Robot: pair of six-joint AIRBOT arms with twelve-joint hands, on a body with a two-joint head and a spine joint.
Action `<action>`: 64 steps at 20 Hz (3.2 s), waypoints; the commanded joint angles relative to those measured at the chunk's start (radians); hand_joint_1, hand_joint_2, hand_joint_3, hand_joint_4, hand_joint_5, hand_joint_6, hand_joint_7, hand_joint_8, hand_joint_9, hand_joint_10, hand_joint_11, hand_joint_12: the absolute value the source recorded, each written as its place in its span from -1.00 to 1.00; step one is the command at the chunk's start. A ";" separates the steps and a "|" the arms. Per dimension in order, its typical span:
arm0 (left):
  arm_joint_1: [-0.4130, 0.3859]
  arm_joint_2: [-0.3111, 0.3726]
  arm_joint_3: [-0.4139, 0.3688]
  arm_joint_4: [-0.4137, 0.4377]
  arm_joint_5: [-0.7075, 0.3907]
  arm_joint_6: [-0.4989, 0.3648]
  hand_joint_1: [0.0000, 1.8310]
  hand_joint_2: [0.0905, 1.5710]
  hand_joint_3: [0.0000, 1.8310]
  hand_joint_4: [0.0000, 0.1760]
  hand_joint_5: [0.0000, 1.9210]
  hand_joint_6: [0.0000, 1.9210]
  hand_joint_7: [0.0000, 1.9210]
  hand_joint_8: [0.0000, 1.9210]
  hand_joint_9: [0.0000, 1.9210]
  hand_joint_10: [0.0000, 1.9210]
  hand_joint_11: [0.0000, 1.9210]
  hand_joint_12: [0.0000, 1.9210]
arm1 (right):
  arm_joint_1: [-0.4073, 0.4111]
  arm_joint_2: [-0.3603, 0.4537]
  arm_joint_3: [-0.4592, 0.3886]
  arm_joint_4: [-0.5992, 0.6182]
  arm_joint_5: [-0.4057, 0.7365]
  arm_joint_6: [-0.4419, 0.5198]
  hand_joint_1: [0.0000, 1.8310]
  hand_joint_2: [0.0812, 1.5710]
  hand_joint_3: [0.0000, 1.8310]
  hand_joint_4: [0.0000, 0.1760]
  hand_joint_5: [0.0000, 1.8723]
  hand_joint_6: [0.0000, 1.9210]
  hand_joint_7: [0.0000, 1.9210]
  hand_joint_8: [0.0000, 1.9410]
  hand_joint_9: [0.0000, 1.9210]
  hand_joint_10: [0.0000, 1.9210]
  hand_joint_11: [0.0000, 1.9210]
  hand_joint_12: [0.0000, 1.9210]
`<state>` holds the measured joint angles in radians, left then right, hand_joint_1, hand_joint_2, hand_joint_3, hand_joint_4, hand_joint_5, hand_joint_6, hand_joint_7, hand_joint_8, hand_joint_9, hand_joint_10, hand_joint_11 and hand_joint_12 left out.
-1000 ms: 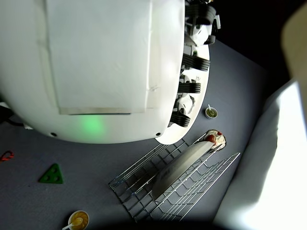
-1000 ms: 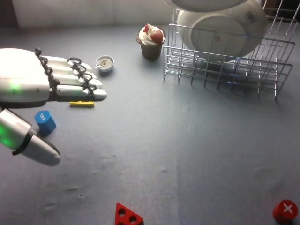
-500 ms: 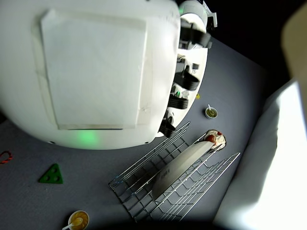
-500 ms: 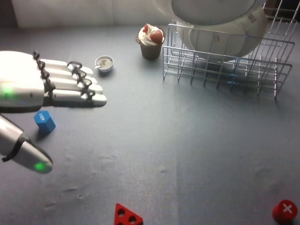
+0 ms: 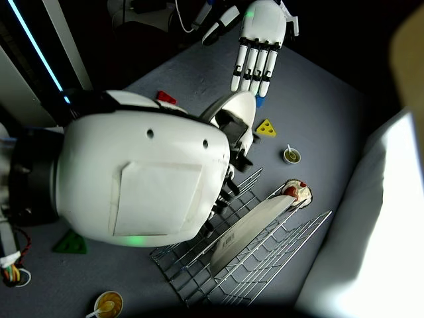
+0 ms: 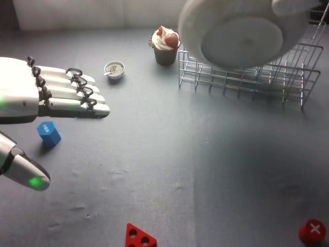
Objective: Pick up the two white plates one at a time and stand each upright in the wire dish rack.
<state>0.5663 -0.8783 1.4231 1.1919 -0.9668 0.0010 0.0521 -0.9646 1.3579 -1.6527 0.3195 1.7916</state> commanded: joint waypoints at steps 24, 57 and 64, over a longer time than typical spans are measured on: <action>0.009 0.012 -0.003 -0.083 -0.041 -0.001 -1.00 0.11 -1.00 -1.00 -0.90 -0.99 -0.86 -0.99 -0.88 -0.99 -0.88 -0.97 | -0.013 -0.106 0.192 0.104 0.033 0.026 0.64 0.28 -1.00 -1.00 -0.02 -0.02 0.21 -0.50 0.32 -0.47 0.07 0.37; -0.002 0.029 -0.095 -0.107 -0.005 -0.001 -1.00 0.11 -1.00 -1.00 -0.92 -1.00 -0.87 -1.00 -0.87 -1.00 -0.87 -0.98 | -0.145 -0.226 0.373 0.216 0.100 -0.036 0.63 0.31 -1.00 -1.00 -0.02 0.01 0.11 -0.38 0.16 -0.22 0.06 0.41; -0.002 0.029 -0.086 -0.110 -0.024 -0.001 -1.00 0.11 -1.00 -1.00 -0.92 -1.00 -0.87 -1.00 -0.88 -1.00 -0.88 -0.99 | -0.187 -0.252 0.403 0.283 0.108 -0.074 0.63 0.32 -1.00 -1.00 -0.06 0.08 0.13 -0.42 0.14 -0.19 0.06 0.40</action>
<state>0.5743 -0.8574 1.3342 1.1503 -0.9237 0.0017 -0.1417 -1.2236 1.7527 -1.4448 0.4107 1.7031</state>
